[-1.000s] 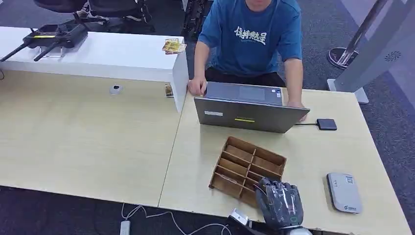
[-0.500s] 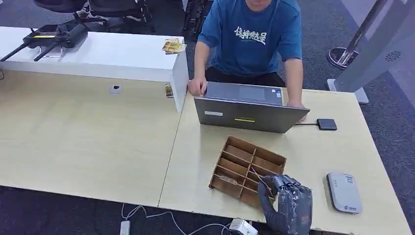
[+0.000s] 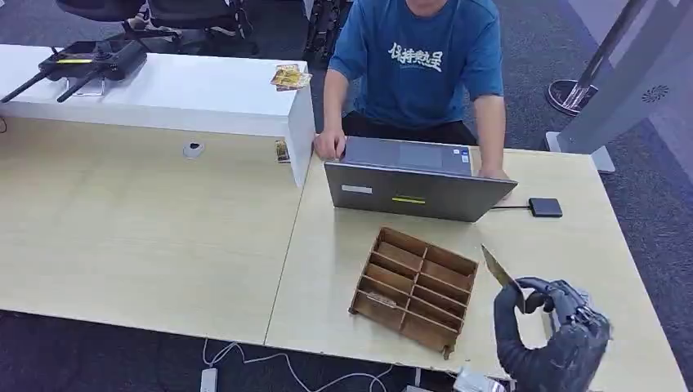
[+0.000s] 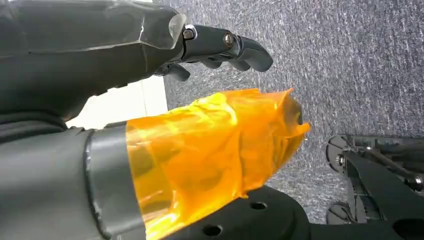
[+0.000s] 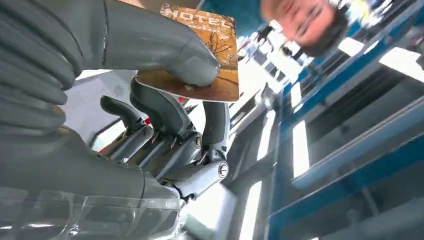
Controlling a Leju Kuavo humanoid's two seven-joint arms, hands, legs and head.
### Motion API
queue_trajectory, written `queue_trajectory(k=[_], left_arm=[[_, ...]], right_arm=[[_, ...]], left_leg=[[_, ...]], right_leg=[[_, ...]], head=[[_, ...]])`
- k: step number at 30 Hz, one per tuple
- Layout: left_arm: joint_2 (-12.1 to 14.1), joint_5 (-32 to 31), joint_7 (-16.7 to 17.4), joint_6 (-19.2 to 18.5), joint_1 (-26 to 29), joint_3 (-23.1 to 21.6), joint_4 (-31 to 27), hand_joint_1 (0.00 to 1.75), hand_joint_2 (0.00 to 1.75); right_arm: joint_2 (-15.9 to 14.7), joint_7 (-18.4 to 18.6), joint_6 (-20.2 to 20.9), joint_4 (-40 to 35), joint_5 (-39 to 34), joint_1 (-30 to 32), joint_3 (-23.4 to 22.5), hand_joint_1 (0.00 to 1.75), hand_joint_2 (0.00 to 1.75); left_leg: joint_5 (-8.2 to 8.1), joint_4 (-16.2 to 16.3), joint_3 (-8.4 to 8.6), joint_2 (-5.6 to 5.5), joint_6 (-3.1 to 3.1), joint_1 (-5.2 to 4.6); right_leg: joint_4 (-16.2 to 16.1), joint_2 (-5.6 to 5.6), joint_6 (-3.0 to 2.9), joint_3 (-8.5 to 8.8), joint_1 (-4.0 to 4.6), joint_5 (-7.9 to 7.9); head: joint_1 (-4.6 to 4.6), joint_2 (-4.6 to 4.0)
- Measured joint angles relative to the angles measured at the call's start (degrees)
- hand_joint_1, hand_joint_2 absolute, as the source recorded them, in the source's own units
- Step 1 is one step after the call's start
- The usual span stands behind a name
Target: Pass the card to the sensor for recognition and then transmit it.
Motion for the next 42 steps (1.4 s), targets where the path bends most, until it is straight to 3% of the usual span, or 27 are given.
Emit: queue_trajectory(k=[8, 16, 21, 33, 42], left_arm=[[0.0, -1.8, 0.2, -0.1, 0.0, 0.0, 0.0, 0.00, 0.00], [0.0, -3.5, 0.8, -0.7, -0.1, -0.5, 0.0, 0.00, 0.00], [0.0, -4.6, 1.2, -1.5, -0.2, -1.0, 0.0, 0.00, 0.00], [0.3, -6.3, 1.7, -2.6, -0.3, -3.1, 0.0, 0.00, 0.00], [0.3, -5.3, 1.8, -2.7, -0.4, -3.8, 0.0, 0.00, 0.00]], right_arm=[[0.3, 6.4, 0.0, 2.6, 0.8, -7.9, -4.1, 1.75, 1.75], [-3.4, 17.4, 0.3, 9.6, 4.1, -20.7, -2.9, 1.75, 1.75], [-5.6, 22.6, 4.0, 16.0, 6.5, -30.2, -1.2, 1.75, 1.75], [-8.5, 28.8, 9.0, 35.3, 13.7, -48.5, 0.4, 1.75, 1.75], [-8.9, 30.0, 8.9, 44.2, 15.8, -53.5, 0.9, 1.75, 1.75]], left_leg=[[0.01, 0.0, 0.02, 0.03, -0.01, 0.00], [0.03, 0.0, 0.00, 0.03, -0.01, 0.00], [0.05, 0.0, 0.02, 0.04, -0.01, 0.00], [0.06, 0.0, 0.00, -0.03, -0.03, 0.00], [0.06, 0.0, 0.00, -0.03, -0.03, 0.00]], right_leg=[[0.0, 0.01, 0.00, 0.01, 0.00, 0.03], [0.0, 0.02, 0.00, 0.00, 0.00, 0.04], [0.0, 0.04, -0.01, -0.01, 0.00, 0.05], [0.1, -0.01, 0.00, -0.01, 0.00, 0.05], [0.0, -0.01, 0.00, -0.02, 0.00, 0.05]], head=[[0.00, 0.00], [0.00, 0.00], [-0.02, 0.00], [0.00, 0.00], [0.00, 0.00]])
